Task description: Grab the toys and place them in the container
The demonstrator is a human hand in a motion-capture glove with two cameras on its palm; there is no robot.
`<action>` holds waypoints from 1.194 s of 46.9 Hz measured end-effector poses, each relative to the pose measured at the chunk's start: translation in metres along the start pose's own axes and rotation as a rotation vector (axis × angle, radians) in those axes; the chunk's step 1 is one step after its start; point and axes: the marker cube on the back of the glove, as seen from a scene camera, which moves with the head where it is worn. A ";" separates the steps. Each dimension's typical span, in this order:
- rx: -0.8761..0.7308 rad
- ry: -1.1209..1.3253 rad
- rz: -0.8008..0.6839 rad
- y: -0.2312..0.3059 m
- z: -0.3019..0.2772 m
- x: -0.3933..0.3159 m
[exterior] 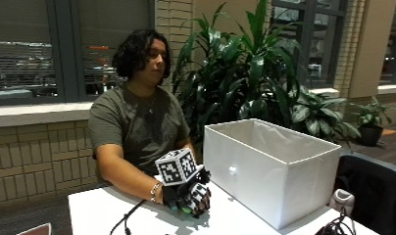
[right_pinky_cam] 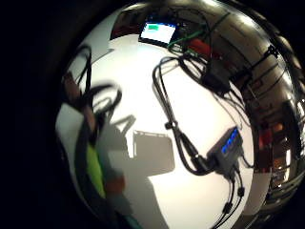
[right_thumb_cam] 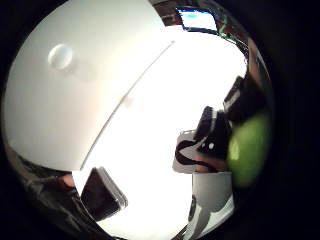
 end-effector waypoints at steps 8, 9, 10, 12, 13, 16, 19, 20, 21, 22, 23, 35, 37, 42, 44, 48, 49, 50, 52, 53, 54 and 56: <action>0.150 -0.035 -0.054 -0.026 -0.087 -0.022; 0.173 -0.034 -0.062 -0.031 -0.100 -0.027; 0.198 -0.028 -0.072 -0.038 -0.114 -0.031; 0.247 -0.021 -0.115 -0.054 -0.146 -0.045; 0.269 -0.026 -0.147 -0.062 -0.164 -0.055; 0.310 -0.070 -0.244 -0.082 -0.208 -0.090; 0.315 -0.158 -0.291 -0.101 -0.240 -0.124; 0.313 -0.182 -0.302 -0.107 -0.248 -0.134; 0.311 -0.196 -0.316 -0.114 -0.255 -0.143; 0.308 -0.206 -0.332 -0.121 -0.261 -0.151; 0.302 -0.220 -0.348 -0.129 -0.266 -0.159; 0.189 -0.156 -0.297 -0.205 -0.258 -0.256; 0.190 -0.064 -0.281 -0.214 -0.252 -0.257; 0.163 -0.114 -0.270 -0.226 -0.253 -0.267; 0.153 -0.169 -0.282 -0.225 -0.258 -0.274; 0.150 -0.228 -0.297 -0.224 -0.267 -0.279; 0.156 -0.196 -0.296 -0.226 -0.267 -0.275; 0.164 -0.159 -0.300 -0.227 -0.267 -0.271; 0.178 -0.114 -0.331 -0.227 -0.268 -0.264; 0.180 -0.117 -0.350 -0.227 -0.269 -0.263; 0.180 -0.130 -0.362 -0.226 -0.271 -0.263; 0.174 -0.165 -0.343 -0.226 -0.274 -0.264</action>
